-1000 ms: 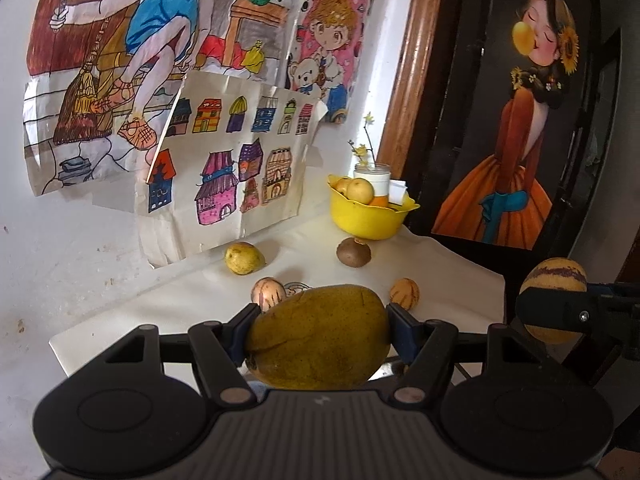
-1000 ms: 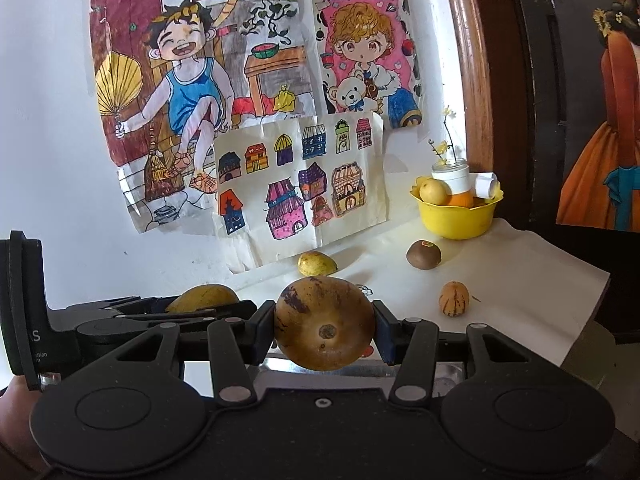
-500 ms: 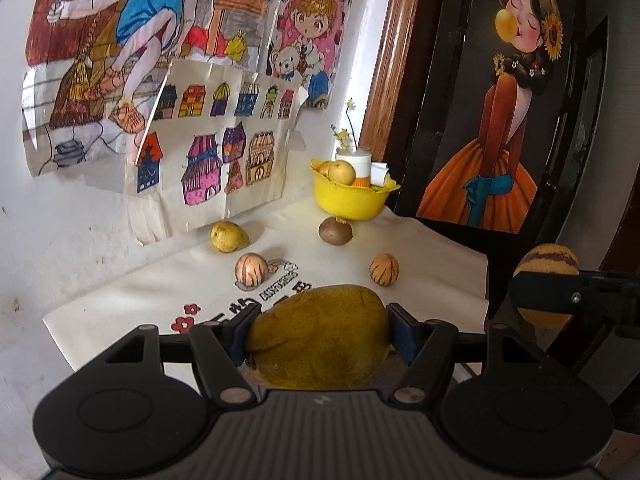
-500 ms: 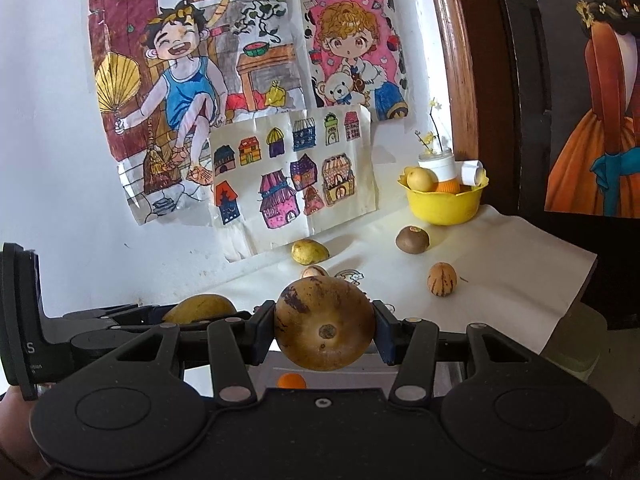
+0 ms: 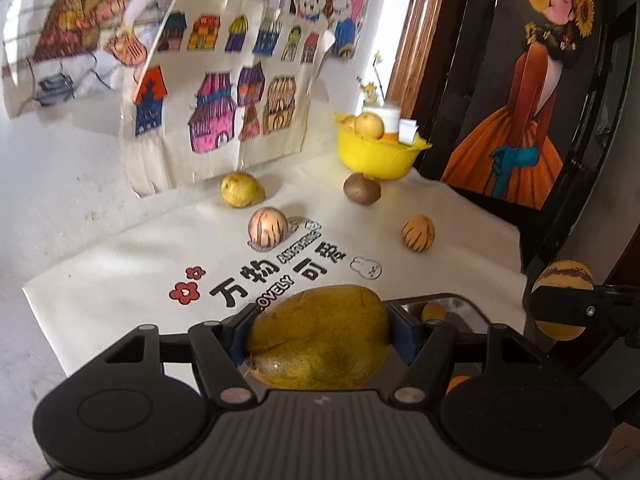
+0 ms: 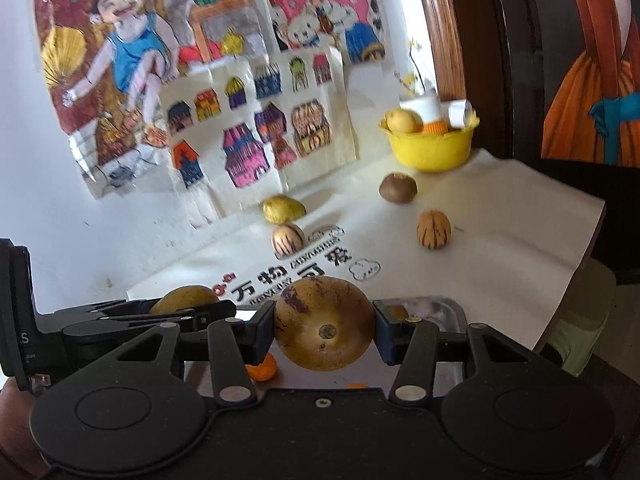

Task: Organize fruits
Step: 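Carry the yellow pear with the left tool while the right tool carries the tan fruit over the tray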

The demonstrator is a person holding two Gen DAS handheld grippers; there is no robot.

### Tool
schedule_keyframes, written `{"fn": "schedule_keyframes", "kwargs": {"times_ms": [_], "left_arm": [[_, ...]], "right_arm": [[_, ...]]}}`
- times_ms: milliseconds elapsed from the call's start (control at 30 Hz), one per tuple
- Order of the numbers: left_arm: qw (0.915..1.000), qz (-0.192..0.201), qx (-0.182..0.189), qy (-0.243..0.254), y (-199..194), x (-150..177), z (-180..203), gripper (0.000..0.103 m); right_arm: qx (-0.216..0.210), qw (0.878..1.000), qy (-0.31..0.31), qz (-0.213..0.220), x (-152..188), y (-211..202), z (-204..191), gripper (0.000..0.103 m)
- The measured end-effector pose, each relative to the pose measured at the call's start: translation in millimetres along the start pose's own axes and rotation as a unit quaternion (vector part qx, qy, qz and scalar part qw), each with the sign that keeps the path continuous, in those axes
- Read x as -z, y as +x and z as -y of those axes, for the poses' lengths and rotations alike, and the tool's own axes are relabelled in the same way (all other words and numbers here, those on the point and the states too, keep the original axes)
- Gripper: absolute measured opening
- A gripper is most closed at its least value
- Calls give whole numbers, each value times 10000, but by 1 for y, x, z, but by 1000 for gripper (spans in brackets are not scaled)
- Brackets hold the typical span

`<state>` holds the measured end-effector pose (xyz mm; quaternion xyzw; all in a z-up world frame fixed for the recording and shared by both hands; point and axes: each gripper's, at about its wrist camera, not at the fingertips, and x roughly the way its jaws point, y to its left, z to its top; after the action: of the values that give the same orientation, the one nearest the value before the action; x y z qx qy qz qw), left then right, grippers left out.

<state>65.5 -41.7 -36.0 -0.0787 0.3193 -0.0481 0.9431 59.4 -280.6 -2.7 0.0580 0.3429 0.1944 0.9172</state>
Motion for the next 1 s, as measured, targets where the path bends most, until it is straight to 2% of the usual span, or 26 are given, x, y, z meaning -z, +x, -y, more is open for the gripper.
{"fn": "schedule_keyframes", "kwargs": {"times_ms": [500, 1000], "left_arm": [[9991, -344, -182, -139, 56, -1, -17, 71], [9977, -566, -281, -229, 67, 14, -30, 71]], "right_arm": [[-24, 9987, 91, -506, 0, 67, 17, 52], [-57, 9970, 80, -767, 7, 100, 18, 52]]}}
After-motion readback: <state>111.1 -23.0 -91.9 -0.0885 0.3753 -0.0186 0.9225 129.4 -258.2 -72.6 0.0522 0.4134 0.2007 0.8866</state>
